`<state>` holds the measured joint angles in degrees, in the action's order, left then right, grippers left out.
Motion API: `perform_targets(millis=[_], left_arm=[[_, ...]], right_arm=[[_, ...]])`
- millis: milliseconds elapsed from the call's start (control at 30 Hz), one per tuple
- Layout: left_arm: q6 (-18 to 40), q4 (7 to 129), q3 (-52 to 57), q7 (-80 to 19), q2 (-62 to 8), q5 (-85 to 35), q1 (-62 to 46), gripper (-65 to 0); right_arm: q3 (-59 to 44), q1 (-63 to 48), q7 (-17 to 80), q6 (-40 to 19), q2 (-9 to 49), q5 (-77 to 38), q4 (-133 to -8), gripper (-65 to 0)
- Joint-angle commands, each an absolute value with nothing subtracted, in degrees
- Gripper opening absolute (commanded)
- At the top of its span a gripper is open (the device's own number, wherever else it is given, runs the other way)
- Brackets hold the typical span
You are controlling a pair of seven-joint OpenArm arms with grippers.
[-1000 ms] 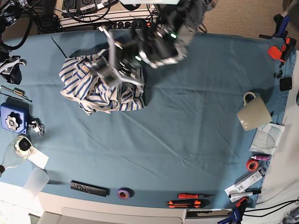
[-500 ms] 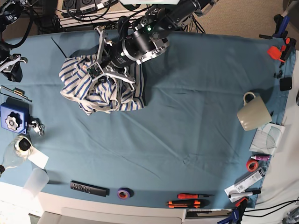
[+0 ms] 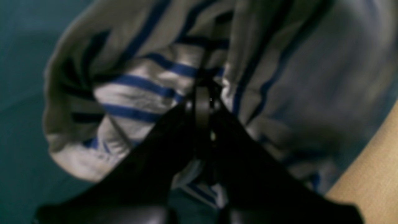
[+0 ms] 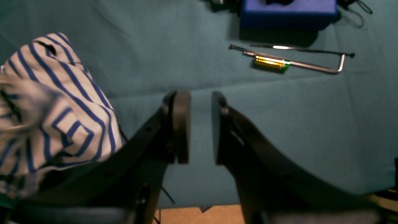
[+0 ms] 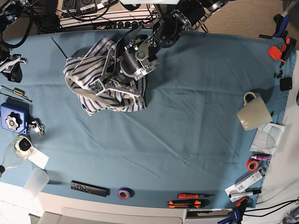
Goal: Fold the T-shirt properly
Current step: 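Press and tuck the folded bundle with the left gripper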
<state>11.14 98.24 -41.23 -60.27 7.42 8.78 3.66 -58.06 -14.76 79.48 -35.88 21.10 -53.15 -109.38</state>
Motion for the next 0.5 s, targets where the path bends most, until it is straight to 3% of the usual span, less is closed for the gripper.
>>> perform_targets(millis=[0,300,467], left_arm=[[10.9,99.09,-41.34,-59.77,8.43,8.99,4.49,-65.0],[11.11,99.11,-40.77,-59.55,8.38,9.37,4.84,-65.0],[13.5,99.11,-34.81,-59.68,8.38,8.71,4.89,-65.0]], right_arm=[[-58.41,-14.57,78.13,-36.03,22.55,-53.95,-110.13,-52.5],[-58.41,-14.57,77.69,-36.01,22.57,-53.93,-110.13,-52.5],[-58.41,-14.57,77.69,-36.05,22.57,-53.93,-110.13,-52.5]])
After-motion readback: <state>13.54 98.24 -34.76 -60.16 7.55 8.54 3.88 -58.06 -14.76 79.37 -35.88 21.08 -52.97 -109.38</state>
